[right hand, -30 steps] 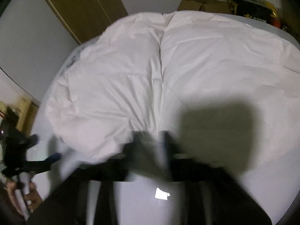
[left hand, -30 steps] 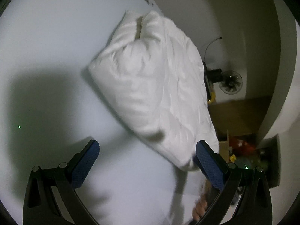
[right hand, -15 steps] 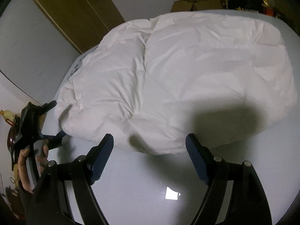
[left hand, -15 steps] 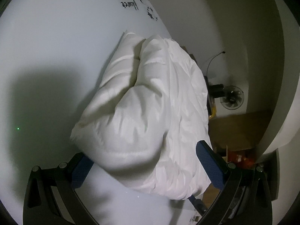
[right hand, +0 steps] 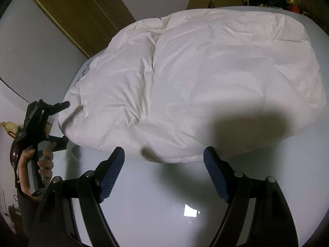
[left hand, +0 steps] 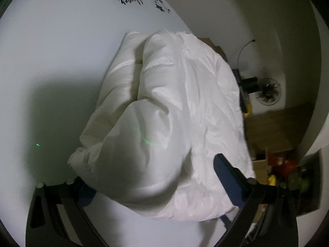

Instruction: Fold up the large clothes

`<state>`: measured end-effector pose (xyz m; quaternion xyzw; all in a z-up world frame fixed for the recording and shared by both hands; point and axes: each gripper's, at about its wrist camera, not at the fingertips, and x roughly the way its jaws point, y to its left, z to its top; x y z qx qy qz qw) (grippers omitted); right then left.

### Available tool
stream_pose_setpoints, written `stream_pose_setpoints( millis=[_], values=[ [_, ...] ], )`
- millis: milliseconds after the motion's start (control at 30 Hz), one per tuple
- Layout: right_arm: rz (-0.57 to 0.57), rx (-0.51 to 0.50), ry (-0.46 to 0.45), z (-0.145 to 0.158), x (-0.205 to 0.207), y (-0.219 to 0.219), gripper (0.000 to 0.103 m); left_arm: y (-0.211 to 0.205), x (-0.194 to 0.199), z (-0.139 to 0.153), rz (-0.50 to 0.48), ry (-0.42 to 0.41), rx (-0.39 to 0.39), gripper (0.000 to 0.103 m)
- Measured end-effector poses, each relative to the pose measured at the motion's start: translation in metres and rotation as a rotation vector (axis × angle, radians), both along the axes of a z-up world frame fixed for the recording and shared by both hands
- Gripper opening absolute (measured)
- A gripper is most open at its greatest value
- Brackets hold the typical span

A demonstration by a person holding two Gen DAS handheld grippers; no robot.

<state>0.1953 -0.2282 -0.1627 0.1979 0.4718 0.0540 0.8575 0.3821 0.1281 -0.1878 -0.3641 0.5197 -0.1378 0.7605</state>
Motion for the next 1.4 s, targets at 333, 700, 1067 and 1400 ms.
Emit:
stream_pose_setpoints(
  millis=[333, 700, 1067, 1400],
  values=[
    [-0.01, -0.002, 0.006, -0.002, -0.006, -0.003, 0.08, 0.029, -0.018, -0.009, 0.039, 0.046, -0.005, 0.035],
    [0.007, -0.021, -0.079, 0.027, 0.022, 0.0, 0.038, 0.012, -0.034, 0.04, 0.011, -0.1, 0.156, 0.023],
    [0.123, -0.003, 0.019, -0.005, 0.072, 0.035, 0.025, -0.031, -0.063, 0.104, -0.05, -0.33, 0.399, 0.023],
    [0.117, 0.009, -0.012, -0.001, 0.089, 0.029, 0.024, -0.073, -0.085, 0.14, -0.103, -0.474, 0.538, 0.023]
  ],
)
